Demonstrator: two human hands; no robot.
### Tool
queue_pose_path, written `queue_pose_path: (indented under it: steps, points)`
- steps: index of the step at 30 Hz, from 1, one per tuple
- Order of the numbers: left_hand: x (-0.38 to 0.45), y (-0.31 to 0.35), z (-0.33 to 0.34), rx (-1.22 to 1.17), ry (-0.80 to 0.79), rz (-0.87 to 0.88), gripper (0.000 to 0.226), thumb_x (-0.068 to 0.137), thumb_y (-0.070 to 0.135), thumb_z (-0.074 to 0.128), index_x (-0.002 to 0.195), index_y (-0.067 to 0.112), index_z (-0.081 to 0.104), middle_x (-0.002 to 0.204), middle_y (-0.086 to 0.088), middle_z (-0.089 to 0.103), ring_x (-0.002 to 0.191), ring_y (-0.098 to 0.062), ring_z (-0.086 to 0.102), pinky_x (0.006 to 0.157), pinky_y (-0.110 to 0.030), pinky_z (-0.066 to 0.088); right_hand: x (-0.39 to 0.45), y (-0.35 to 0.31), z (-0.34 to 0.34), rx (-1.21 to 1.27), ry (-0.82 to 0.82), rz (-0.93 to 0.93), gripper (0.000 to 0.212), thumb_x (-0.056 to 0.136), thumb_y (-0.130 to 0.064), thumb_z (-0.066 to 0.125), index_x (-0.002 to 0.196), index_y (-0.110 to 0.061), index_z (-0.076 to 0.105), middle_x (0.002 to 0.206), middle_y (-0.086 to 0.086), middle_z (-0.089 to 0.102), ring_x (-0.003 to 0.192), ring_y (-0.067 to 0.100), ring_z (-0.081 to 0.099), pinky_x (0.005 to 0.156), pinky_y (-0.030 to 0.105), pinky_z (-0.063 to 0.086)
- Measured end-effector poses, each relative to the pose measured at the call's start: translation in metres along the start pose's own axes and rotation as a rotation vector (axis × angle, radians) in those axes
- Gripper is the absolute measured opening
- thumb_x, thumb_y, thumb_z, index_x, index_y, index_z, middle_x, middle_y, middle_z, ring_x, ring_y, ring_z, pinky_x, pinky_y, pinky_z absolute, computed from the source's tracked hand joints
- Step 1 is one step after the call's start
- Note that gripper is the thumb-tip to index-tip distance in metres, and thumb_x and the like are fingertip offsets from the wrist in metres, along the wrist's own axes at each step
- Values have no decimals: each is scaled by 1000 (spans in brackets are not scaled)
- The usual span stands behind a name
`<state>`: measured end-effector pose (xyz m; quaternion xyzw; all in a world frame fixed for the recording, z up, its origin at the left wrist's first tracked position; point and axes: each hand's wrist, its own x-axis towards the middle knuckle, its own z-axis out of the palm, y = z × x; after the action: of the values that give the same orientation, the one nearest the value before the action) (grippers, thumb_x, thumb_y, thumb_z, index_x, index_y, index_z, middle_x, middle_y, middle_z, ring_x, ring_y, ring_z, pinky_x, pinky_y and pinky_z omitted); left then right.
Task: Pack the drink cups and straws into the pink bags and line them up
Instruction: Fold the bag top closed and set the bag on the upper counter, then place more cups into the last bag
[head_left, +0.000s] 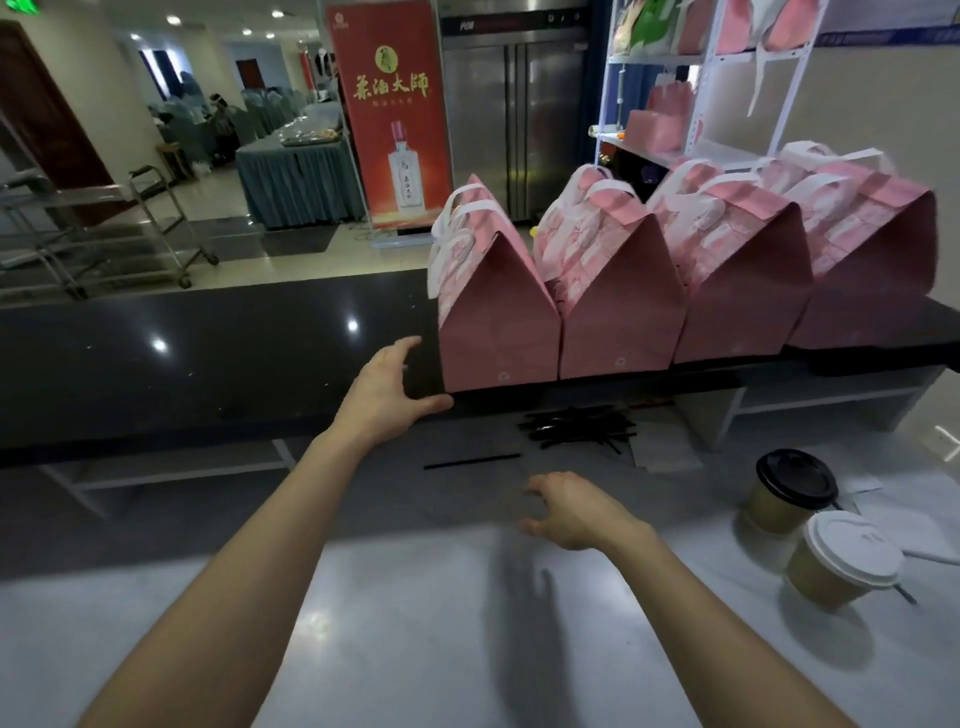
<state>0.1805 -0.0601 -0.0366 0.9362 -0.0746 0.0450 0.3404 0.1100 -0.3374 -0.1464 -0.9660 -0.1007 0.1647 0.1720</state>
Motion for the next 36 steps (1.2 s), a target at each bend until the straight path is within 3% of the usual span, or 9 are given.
queue_pose_path:
  steps: [3, 7, 14, 20, 24, 26, 29, 33, 36]
  points:
    - [-48, -43, -22, 258, -65, 33, 79, 86, 54, 88, 154, 32, 55, 155, 7, 55, 138, -16, 58, 111, -46, 55, 12, -29, 11, -23, -43, -67, 66, 100, -52, 71, 156, -22, 53, 154, 3, 60, 133, 25, 61, 105, 39, 53]
    - [-126, -108, -50, 446, -114, -103, 64, 92, 56, 80, 148, 34, 59, 151, 9, 57, 136, -19, 59, 109, -42, 52, 28, -91, 32, -47, -68, -184, 67, 100, -55, 70, 157, -24, 52, 157, 1, 57, 138, 25, 58, 110, 40, 51]
    - [-249, -216, -123, 430, -67, -417, 57, 95, 57, 77, 145, 34, 61, 151, 12, 57, 132, -15, 60, 108, -40, 51, 49, -241, 81, -50, -119, -390, 61, 100, -53, 70, 153, -29, 56, 153, -3, 60, 131, 20, 62, 107, 39, 54]
    - [-341, -305, -204, 344, 44, -536, 51, 94, 53, 80, 139, 33, 66, 139, 13, 66, 117, -10, 68, 98, -38, 56, 53, -395, 131, -80, -168, -527, 57, 100, -53, 70, 151, -30, 58, 150, -3, 62, 127, 20, 65, 104, 40, 55]
    - [-398, -364, -270, 329, 230, -589, 33, 91, 59, 79, 111, 35, 71, 94, 17, 74, 84, -5, 70, 77, -37, 61, 45, -497, 168, -85, -201, -589, 56, 100, -52, 70, 150, -29, 60, 144, -5, 66, 129, 18, 64, 102, 39, 54]
    - [-419, -388, -301, 373, 379, -603, 37, 89, 65, 77, 101, 34, 61, 76, 15, 68, 71, -9, 67, 60, -32, 49, 42, -539, 182, -82, -210, -605, 56, 100, -51, 70, 150, -28, 60, 144, -5, 66, 129, 19, 64, 104, 41, 54]
    - [-433, -416, -338, 432, 579, -594, 55, 88, 65, 80, 120, 33, 49, 67, 13, 61, 59, -8, 59, 52, -26, 38, 39, -585, 201, -82, -213, -603, 55, 101, -51, 70, 149, -26, 60, 147, -3, 65, 128, 19, 64, 105, 42, 54]
    - [-423, -443, -366, 393, 477, -564, 91, 90, 68, 76, 163, 49, 25, 98, 2, 65, 82, -22, 66, 74, -40, 57, 41, -620, 218, -94, -200, -578, 54, 101, -50, 69, 148, -25, 62, 146, -5, 65, 123, 18, 67, 103, 41, 55]
    - [-408, -452, -369, 337, 332, -581, 76, 93, 61, 78, 159, 37, 49, 131, -7, 55, 111, -31, 65, 101, -46, 56, 43, -631, 221, -66, -126, -551, 47, 101, -48, 70, 142, -25, 67, 139, -6, 70, 119, 15, 69, 99, 37, 56]
